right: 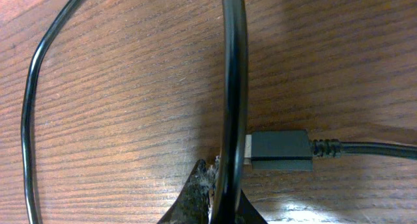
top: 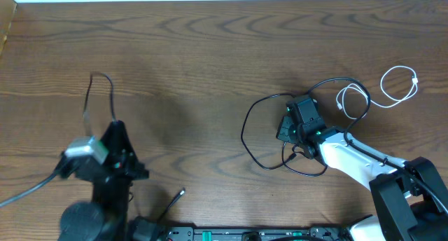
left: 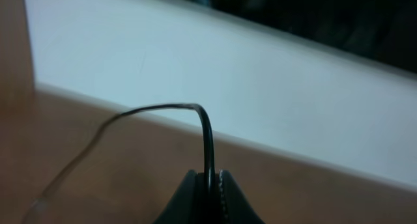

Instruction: Untangle cables

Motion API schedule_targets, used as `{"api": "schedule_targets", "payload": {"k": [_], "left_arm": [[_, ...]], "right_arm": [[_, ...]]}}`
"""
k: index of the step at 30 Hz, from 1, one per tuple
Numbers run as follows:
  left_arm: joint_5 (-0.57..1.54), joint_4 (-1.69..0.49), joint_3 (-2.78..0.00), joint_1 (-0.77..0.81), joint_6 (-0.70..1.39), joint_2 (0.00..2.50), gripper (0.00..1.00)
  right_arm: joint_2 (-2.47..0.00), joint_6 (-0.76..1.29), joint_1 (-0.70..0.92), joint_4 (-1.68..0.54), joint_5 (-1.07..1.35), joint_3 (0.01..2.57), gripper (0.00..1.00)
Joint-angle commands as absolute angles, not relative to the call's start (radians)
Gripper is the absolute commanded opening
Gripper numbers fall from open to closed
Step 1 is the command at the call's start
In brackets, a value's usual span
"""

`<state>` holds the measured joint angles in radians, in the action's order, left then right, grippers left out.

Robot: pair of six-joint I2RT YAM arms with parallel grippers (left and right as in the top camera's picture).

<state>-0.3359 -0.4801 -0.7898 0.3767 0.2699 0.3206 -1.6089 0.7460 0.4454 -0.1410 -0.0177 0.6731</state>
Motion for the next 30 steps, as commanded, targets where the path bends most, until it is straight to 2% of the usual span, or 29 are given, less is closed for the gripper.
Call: {"api": "schedule_targets", "payload": {"k": [1,6,13,18,23,27,30], "left_arm": [[-0.324,-0.542,-0.801,0.378,0.388,0.405,0.07],[-0.043,-0.571,-0.797,0.378,0.405,0.622,0.08],[0.380,-0.451,-0.798,0.378,0.341,1.084,0.08],[0.388,-0.408,-0.799,0.369,0.351,1.353,0.08],[0.373,-0.413,-0.799,0.345,0.353,1.477,0.08],[0.374,-0.431,-0.799,0.313,0.348,1.488,0.17],[0.373,-0.442,-0.799,0.290,0.339,1.485,0.17]], "right_arm": [[-1.609,0.754,0.440,-0.148,-0.025,0.670,0.01],[-1.609,0.754,0.440,-0.146,-0.008,0.670,0.01],[-1.609,0.754,0.441,-0.147,-0.007,0.670,0.01],[-1.609,0.754,0.441,-0.157,-0.008,0.670,0.01],[-1.609,0.754,0.441,-0.159,-0.007,0.669,0.01],[-1.609,0.754,0.441,-0.158,-0.004,0.669,0.16],[-1.609,0.753,0.441,-0.162,0.006,0.669,0.16]]}}
